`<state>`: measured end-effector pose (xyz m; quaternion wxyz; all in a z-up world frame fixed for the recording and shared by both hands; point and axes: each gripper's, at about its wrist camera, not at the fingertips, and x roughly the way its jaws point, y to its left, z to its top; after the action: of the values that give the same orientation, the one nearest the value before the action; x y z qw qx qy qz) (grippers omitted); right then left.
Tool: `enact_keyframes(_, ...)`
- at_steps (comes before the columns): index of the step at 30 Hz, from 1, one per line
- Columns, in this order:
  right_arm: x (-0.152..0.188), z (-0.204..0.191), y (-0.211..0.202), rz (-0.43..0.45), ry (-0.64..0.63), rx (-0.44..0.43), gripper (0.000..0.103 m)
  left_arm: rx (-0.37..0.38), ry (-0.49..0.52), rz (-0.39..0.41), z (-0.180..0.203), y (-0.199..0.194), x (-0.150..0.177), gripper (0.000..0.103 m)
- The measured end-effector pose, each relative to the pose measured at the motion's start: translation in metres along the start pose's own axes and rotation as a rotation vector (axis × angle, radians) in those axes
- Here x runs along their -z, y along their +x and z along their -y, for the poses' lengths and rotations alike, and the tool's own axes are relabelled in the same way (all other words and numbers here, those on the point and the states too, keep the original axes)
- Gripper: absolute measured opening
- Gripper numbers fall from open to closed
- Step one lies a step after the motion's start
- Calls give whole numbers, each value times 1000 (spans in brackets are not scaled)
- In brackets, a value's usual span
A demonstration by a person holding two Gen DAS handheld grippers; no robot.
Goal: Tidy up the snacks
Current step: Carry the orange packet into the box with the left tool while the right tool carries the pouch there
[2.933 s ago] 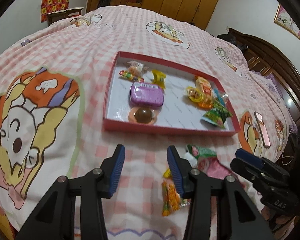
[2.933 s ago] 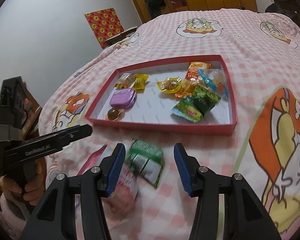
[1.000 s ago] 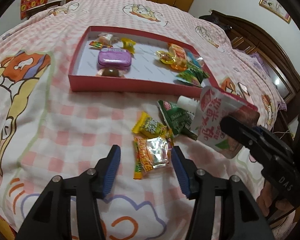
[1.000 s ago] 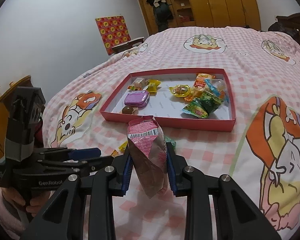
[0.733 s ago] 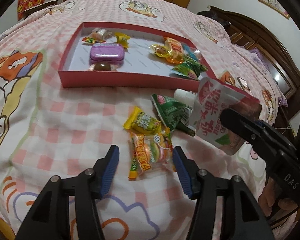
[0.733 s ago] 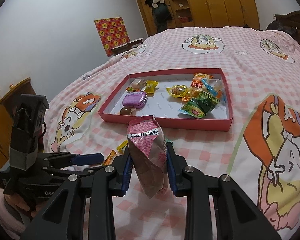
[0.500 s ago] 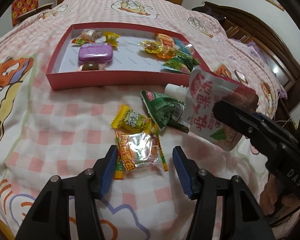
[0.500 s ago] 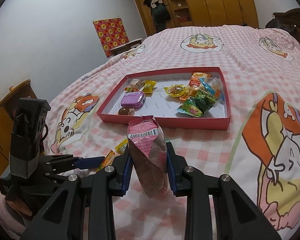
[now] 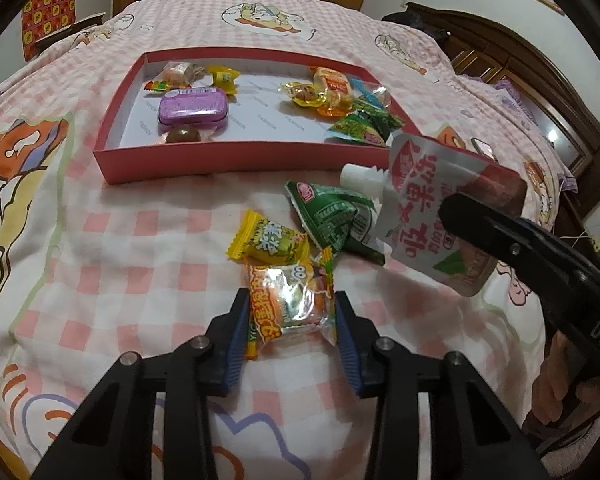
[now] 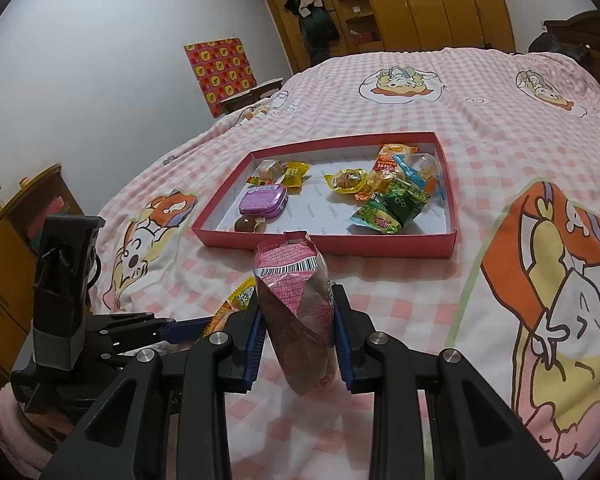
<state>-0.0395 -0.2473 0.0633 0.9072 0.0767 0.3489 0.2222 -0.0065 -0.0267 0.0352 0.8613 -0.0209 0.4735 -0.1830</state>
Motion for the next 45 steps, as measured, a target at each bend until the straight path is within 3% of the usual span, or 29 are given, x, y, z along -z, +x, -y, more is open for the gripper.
enact_keyframes(15, -6, -4, -4, 13, -11, -7, 31, 4, -14, 94, -9, -34, -16, 41)
enact_keyframes(26, -26, -6, -3, 45, -32, -8, 31, -23, -19, 158, -17, -39, -47, 41)
enact_keyframes(45, -64, 10, 20, 94, -7, 7, 31, -37, -3, 183, -18, -10, -95, 41)
